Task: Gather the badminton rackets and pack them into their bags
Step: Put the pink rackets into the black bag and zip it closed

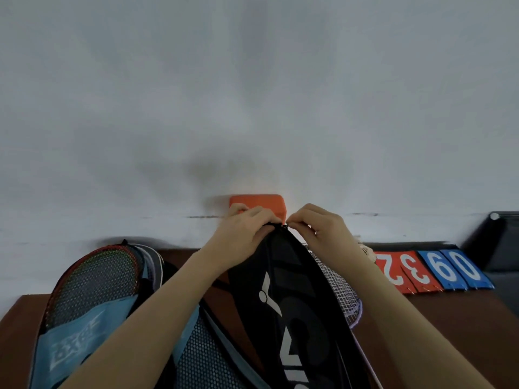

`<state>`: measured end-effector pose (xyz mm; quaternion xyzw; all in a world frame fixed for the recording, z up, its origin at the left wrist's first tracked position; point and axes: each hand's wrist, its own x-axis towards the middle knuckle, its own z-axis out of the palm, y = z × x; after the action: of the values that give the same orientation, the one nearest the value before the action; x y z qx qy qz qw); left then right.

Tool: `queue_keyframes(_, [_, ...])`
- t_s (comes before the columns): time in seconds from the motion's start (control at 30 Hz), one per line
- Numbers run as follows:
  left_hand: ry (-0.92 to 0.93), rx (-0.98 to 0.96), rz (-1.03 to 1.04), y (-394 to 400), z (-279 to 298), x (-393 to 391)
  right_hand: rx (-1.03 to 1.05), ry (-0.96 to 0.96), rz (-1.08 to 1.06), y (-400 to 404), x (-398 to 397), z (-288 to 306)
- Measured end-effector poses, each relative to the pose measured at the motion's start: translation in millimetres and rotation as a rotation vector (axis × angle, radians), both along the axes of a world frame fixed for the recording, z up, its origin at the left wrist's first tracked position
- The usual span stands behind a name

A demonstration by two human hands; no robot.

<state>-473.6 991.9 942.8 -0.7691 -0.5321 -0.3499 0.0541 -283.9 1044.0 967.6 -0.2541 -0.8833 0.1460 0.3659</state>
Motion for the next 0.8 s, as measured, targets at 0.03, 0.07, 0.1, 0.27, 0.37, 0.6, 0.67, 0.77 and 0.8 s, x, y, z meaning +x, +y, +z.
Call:
queue_keyframes(0.03, [-0.033,-0.002,0.020,0,-10,-1,0.004,-0.011,-0.025,0,-2,-6])
queue_keyframes(0.07, [-0.095,-0.021,0.030,-1,-20,-3,0.010,-0.028,-0.050,1,-4,-12])
queue_keyframes(0.1, [-0.175,-0.049,0.028,-1,-30,-5,0.015,-0.050,-0.068,1,-7,-18])
queue_keyframes(0.27, [-0.420,-0.198,0.028,-6,-63,-15,-0.072,-0.080,-0.049,3,-25,-47])
queue_keyframes(0.37, [-0.354,-0.332,0.084,-8,-72,-25,-0.115,-0.101,0.000,7,-39,-61])
queue_keyframes(0.6, [-0.650,-0.517,0.101,-25,-87,-42,-0.236,-0.159,0.139,12,-61,-92])
queue_keyframes(0.67, [-0.747,-0.556,0.124,-30,-94,-46,-0.290,-0.160,0.158,12,-65,-101])
queue_keyframes(0.77, [-0.744,-0.617,0.140,-30,-105,-52,-0.352,-0.146,0.154,10,-69,-112])
queue_keyframes(0.8, [-0.718,-0.630,0.150,-30,-110,-55,-0.360,-0.145,0.156,10,-70,-115])
